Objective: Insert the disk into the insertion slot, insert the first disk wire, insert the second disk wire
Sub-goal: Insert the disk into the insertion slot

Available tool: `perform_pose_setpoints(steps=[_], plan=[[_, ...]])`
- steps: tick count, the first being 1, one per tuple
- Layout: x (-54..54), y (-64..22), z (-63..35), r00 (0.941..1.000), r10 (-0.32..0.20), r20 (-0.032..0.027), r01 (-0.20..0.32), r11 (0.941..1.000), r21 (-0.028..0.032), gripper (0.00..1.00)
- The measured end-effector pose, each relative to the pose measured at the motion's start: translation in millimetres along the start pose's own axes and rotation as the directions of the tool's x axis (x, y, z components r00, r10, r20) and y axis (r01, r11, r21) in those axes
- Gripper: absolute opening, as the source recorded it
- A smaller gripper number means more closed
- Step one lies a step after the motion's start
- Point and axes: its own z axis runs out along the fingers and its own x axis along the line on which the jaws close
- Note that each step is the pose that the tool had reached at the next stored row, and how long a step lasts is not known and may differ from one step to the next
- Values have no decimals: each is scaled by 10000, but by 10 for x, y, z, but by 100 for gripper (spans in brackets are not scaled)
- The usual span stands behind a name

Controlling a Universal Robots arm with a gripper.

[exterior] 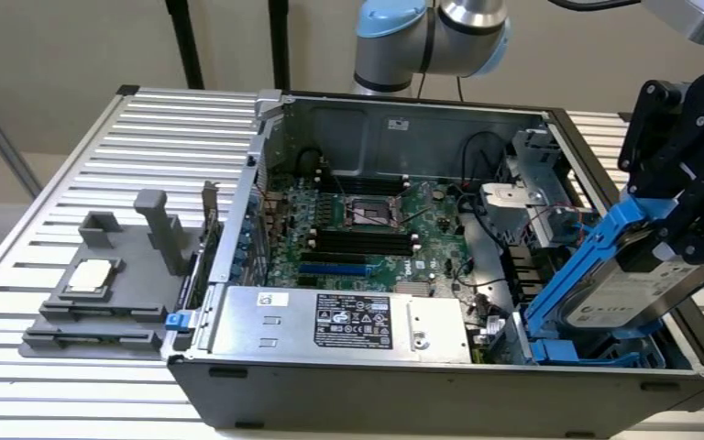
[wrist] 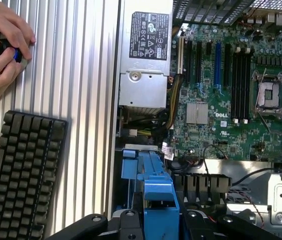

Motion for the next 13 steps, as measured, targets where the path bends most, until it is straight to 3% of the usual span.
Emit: perform_pose_setpoints(steps=[13], plan=[[25,-10,42,9998,-9,219,9,10000,6,33]])
